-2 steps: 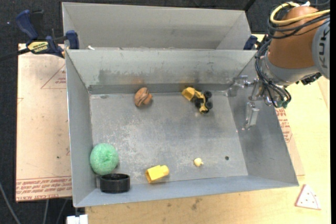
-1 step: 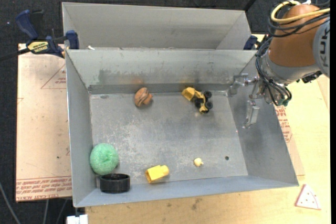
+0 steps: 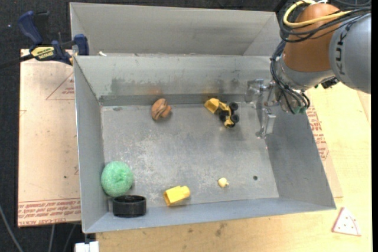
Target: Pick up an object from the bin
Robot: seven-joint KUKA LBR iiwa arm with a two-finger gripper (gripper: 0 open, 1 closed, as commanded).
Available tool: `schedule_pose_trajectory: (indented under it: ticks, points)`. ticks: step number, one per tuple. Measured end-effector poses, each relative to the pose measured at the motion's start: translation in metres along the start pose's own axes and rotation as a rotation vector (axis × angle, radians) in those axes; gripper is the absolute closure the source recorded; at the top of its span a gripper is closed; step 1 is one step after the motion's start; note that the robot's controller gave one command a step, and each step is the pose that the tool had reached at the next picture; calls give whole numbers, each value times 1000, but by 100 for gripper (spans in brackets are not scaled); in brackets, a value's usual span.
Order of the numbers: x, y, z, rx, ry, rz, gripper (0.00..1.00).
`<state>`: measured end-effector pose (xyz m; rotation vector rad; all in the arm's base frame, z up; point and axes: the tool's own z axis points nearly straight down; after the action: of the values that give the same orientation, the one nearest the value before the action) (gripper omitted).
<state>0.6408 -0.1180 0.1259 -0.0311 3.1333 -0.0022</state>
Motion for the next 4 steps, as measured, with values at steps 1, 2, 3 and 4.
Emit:
schedule_pose_trajectory:
  ticks: [1,2,3,4]
  points:
    - [10,23,36,-1,2,-21,0]
    - [-6,47,47,2,-4,-163,0]
    - [-10,73,49,2,-9,-173,0]
    - [-15,97,53,-3,0,-282,100]
